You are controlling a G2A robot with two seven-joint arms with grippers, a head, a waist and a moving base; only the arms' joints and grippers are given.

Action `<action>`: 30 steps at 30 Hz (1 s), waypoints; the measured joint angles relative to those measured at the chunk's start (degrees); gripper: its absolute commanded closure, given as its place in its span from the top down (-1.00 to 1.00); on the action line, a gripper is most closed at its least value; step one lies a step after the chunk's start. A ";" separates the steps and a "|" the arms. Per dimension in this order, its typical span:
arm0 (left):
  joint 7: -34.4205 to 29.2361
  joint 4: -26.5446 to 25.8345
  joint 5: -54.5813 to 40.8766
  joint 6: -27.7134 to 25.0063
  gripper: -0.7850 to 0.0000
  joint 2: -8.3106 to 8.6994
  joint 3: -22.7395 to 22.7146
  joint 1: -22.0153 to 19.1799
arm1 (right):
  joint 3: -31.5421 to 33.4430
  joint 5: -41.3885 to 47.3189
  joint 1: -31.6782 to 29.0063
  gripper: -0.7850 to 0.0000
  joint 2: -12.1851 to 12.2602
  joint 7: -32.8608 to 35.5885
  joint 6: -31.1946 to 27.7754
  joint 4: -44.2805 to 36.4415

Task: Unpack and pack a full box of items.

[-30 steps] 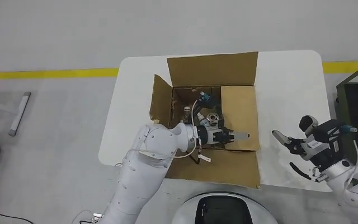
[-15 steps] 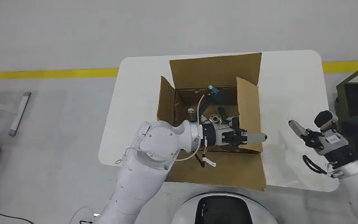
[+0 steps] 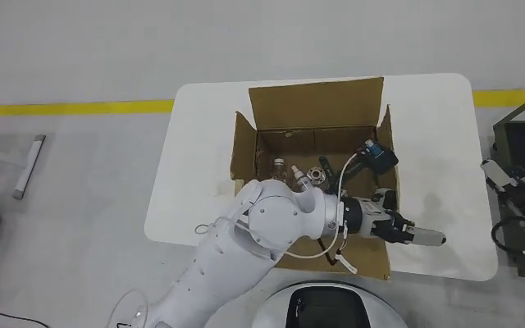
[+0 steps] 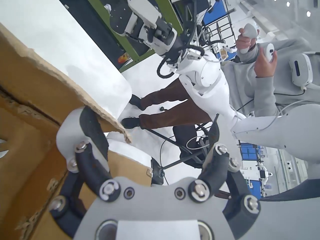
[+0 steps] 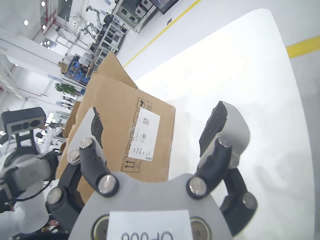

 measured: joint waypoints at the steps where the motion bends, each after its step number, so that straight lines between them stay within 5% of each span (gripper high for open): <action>1: 0.18 0.40 0.21 -0.14 1.00 -0.17 0.61 -0.35 | 0.66 1.26 0.17 -0.06 0.05 1.05 -0.07 0.19; 7: 1.35 3.32 0.73 -0.05 1.00 -1.07 3.16 -1.64 | 4.63 4.40 1.63 -0.25 0.69 8.72 0.04 -0.01; 17: 1.73 5.32 1.58 0.08 1.00 -1.34 2.92 -1.72 | 5.64 1.31 7.11 -0.06 2.37 19.03 1.65 -3.81; 20: 2.77 5.11 0.53 0.53 1.00 -1.28 1.64 -1.19 | 4.88 0.92 9.63 0.22 2.92 21.01 2.64 -3.58; 21: 2.14 4.86 0.05 0.47 1.00 -1.23 1.41 -1.06 | 4.79 0.76 10.47 0.55 3.13 21.95 2.92 -3.26; 24: 0.70 4.54 -0.94 0.18 1.00 -1.11 1.06 -0.54 | 4.35 -0.08 11.92 1.00 3.66 24.75 2.80 -3.00; 30: 0.23 4.52 -1.04 0.07 1.00 -1.03 0.90 0.19 | 3.86 -0.84 13.06 1.00 4.15 27.03 1.97 -2.74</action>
